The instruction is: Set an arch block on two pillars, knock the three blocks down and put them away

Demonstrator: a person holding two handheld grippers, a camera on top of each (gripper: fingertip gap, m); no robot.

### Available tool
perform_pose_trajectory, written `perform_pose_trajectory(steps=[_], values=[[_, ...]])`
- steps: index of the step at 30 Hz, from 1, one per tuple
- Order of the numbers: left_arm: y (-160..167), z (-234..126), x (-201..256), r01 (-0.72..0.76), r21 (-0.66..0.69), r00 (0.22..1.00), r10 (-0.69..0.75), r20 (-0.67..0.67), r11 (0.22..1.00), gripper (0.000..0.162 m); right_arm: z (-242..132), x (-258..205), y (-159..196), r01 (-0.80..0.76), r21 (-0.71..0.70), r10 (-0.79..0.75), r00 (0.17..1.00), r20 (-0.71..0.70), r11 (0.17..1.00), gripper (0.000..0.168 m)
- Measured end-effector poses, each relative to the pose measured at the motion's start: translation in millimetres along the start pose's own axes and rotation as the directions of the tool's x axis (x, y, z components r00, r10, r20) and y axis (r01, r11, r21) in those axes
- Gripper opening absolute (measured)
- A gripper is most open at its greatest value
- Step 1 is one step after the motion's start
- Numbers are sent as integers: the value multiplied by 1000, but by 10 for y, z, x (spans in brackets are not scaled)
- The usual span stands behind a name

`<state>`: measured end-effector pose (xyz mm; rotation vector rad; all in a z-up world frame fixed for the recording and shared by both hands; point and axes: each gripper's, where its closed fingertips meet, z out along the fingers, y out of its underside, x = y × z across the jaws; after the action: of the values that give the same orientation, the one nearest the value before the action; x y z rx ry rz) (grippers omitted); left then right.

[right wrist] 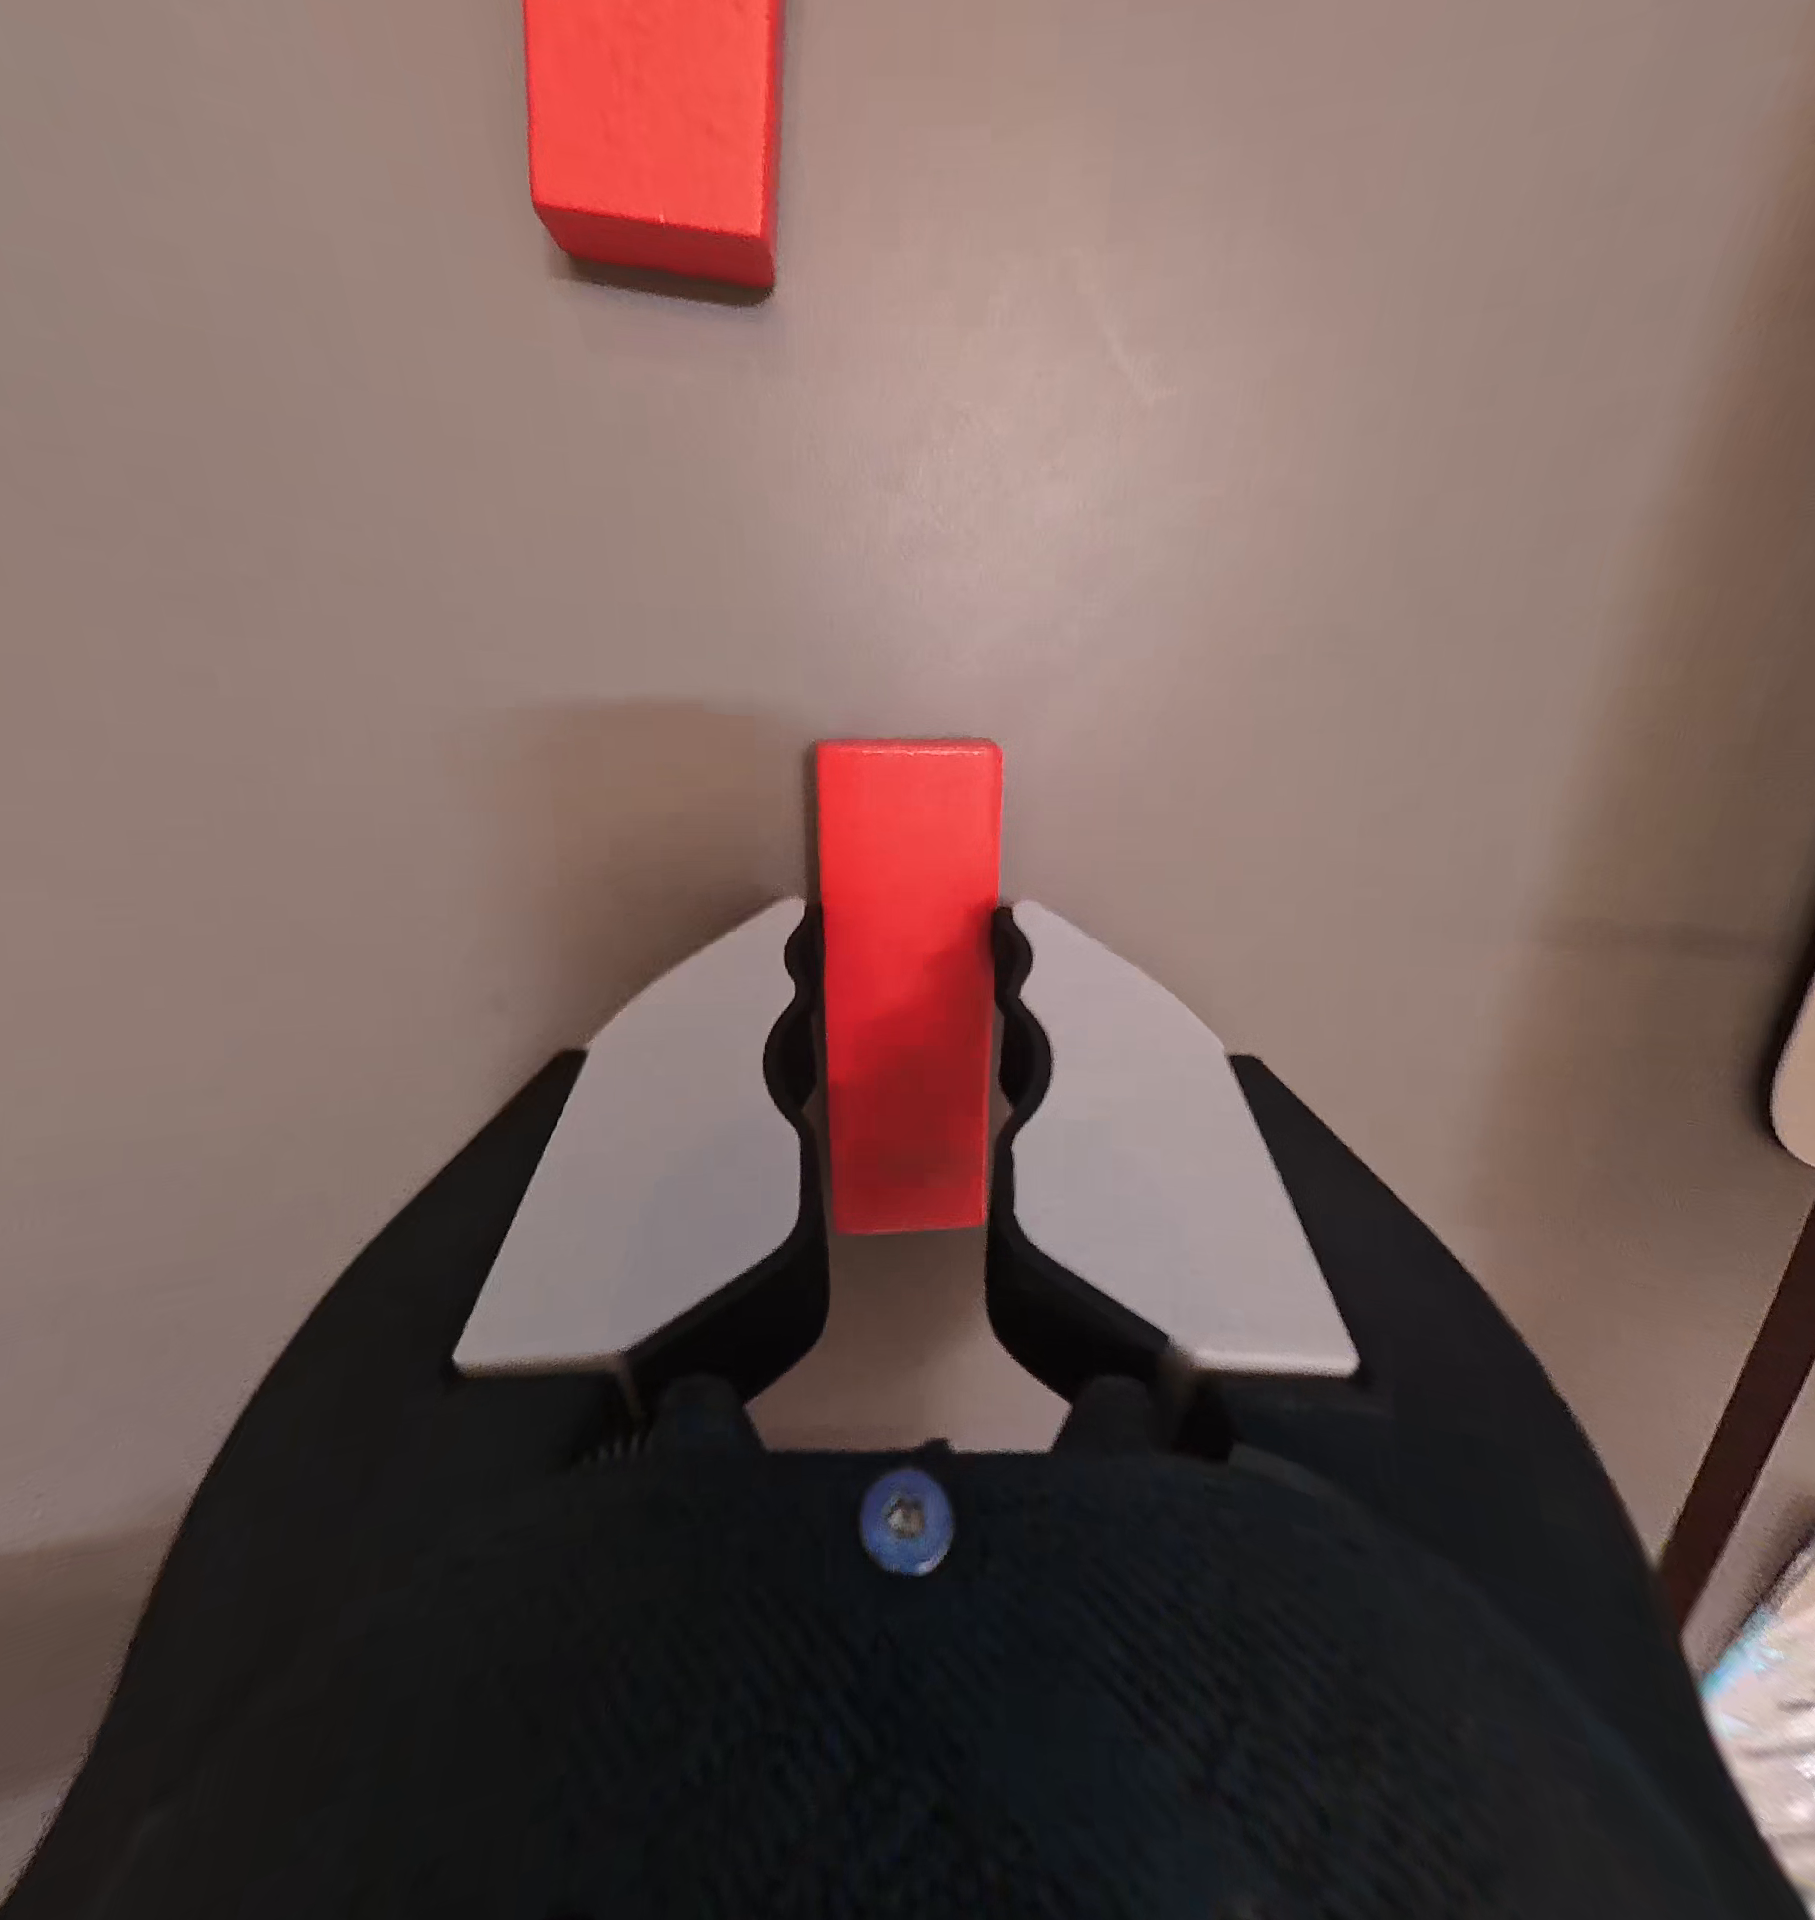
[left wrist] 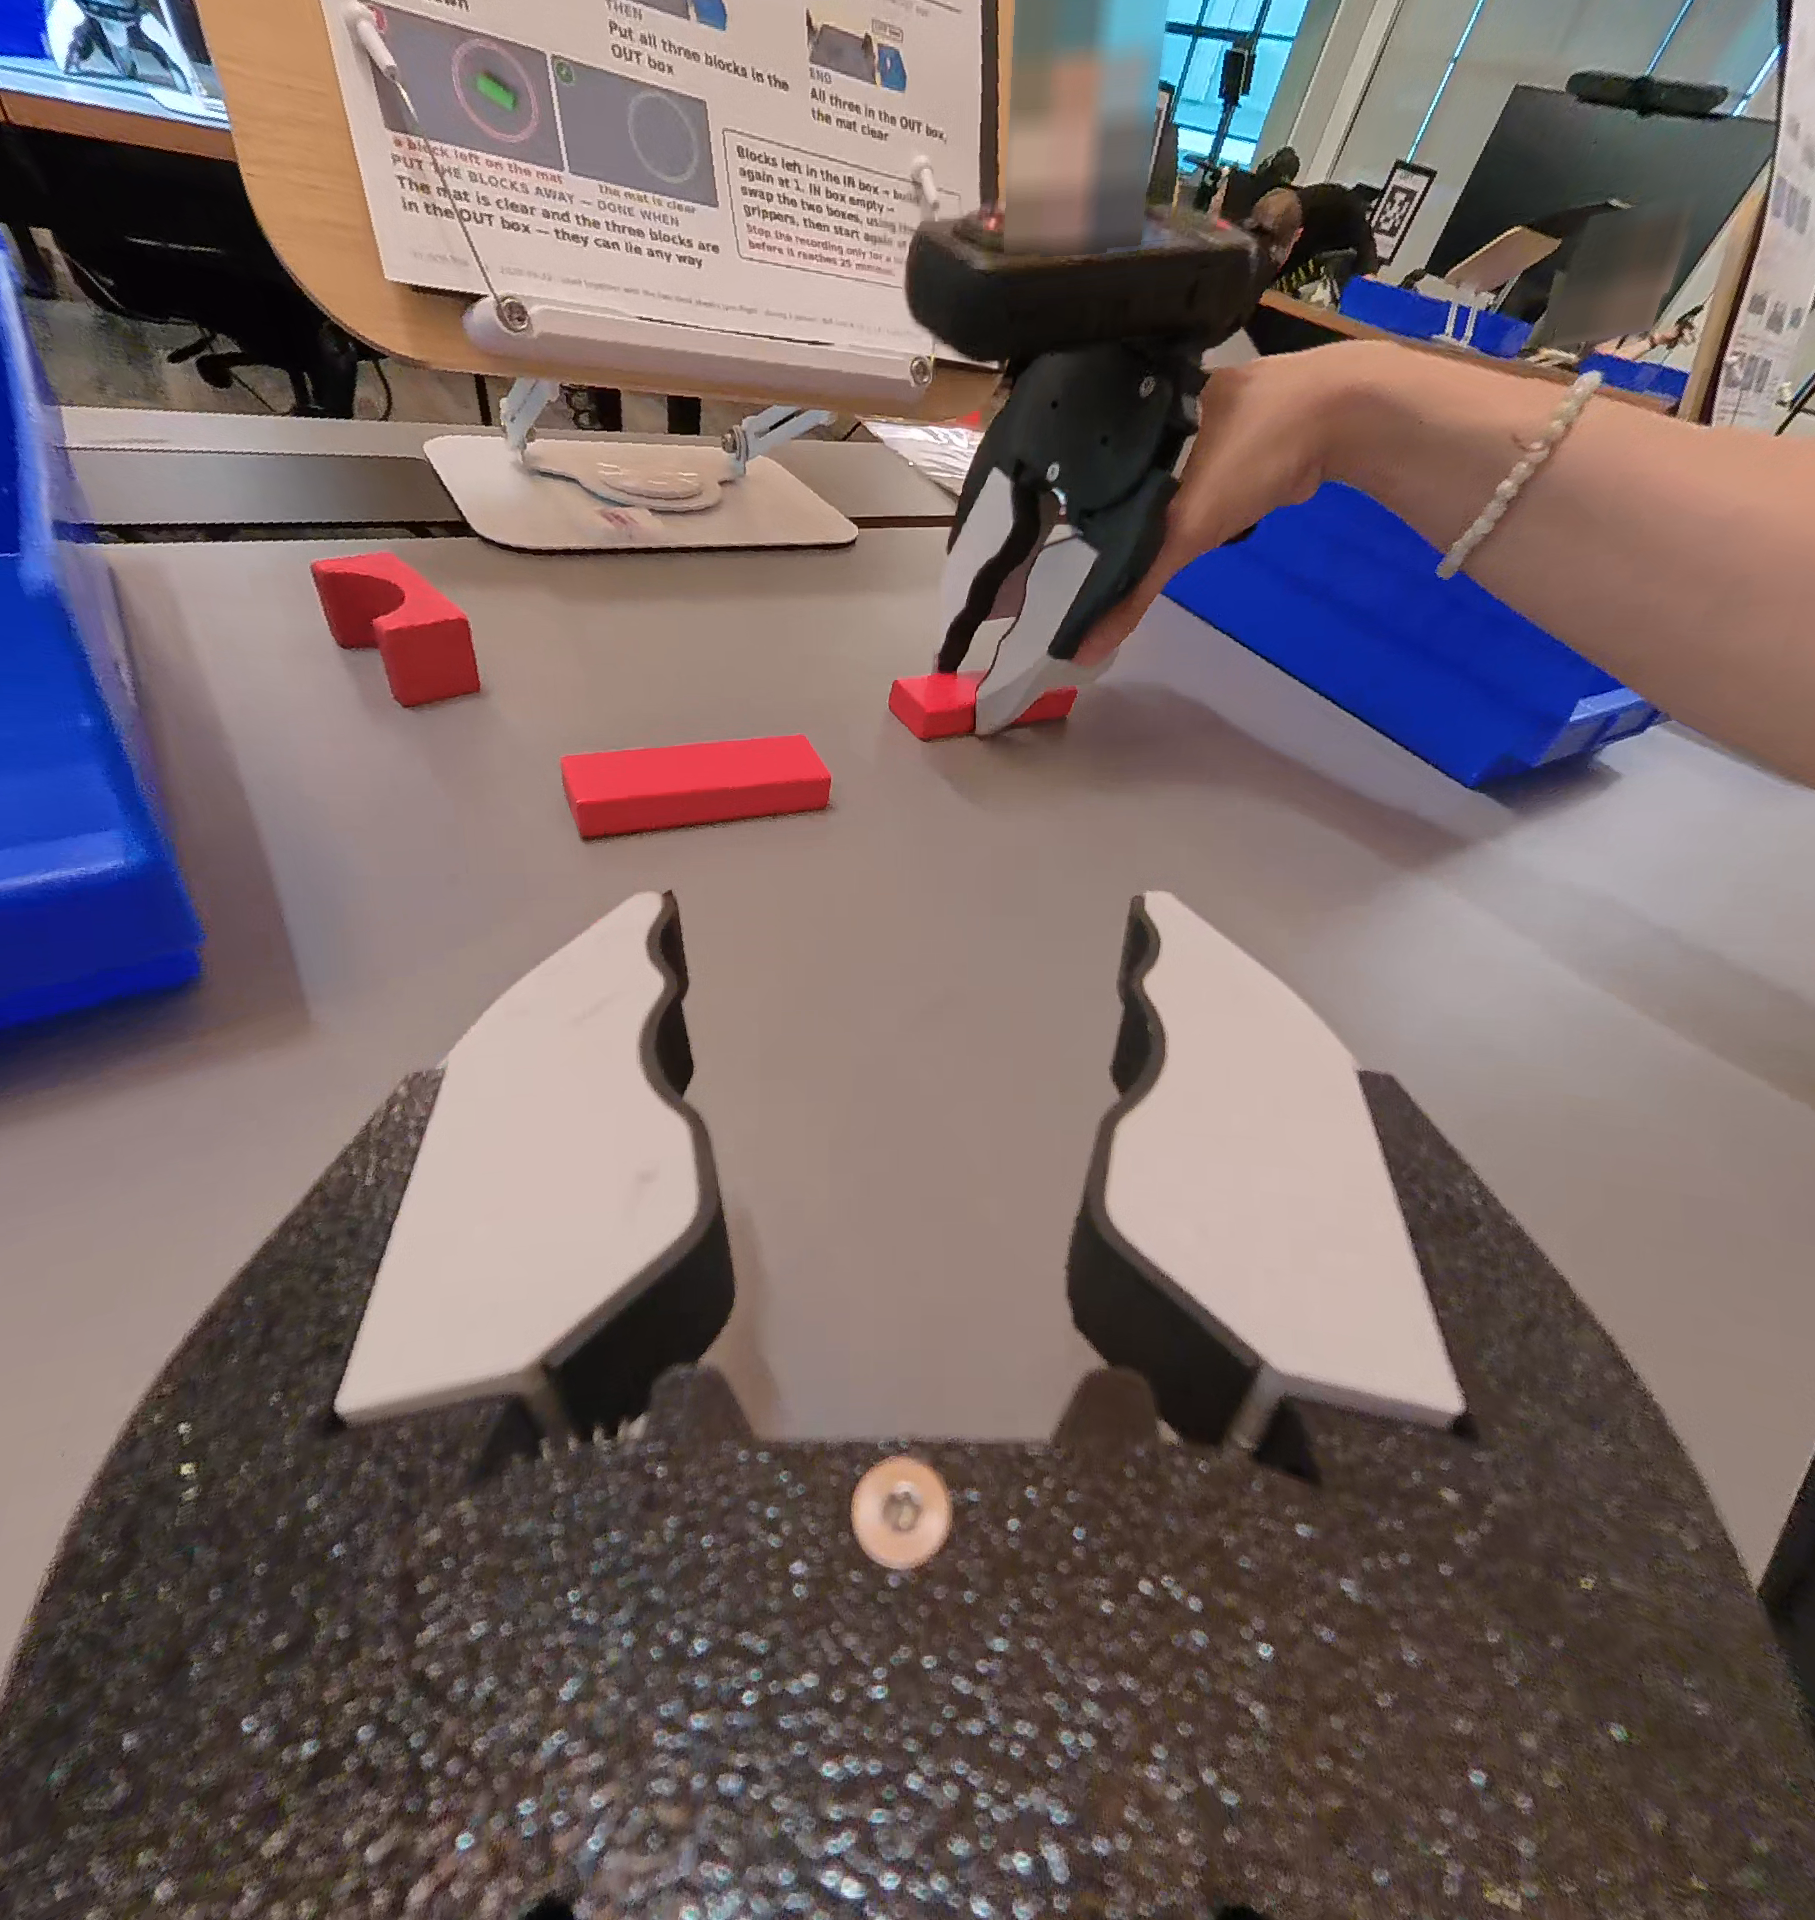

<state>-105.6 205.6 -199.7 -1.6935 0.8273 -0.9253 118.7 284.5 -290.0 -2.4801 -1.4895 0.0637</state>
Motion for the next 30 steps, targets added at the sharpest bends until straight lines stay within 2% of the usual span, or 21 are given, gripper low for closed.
perform_pose_trajectory(steps=[6,9,12,16,19,22,24,27,30], values=[[11,96,96,-2,-23,1000,2,-18,1000,79,-17,2,33,-53,-28,53,999,-7,998,32],[8,90,131,-19,-29,1000,18,-21,999,79,-202,-22,80,-72,-12,72,997,-15,997,32],[15,80,146,-33,-38,999,32,-22,999,79,-633,32,153,-126,55,129,990,-51,990,32],[20,87,189,-39,-48,999,37,-39,998,79,-1502,171,431,-326,178,347,932,-103,929,32],[20,102,240,-45,-47,998,42,-56,998,79,-2097,335,892,-451,222,496,838,-227,864,32],[34,131,310,-42,-50,996,38,-82,998,79,-2341,365,1523,-584,174,608,741,-283,793,32],[43,150,360,-37,-53,994,31,-102,998,79,-2321,389,1923,-671,160,683,665,-303,724,32],[34,172,428,-36,-48,992,30,-124,998,78,-2089,429,2434,-759,141,756,575,-313,636,32],[38,183,492,-48,-62,989,38,-144,997,78,-1756,396,2845,-815,57,785,534,-315,577,32]])
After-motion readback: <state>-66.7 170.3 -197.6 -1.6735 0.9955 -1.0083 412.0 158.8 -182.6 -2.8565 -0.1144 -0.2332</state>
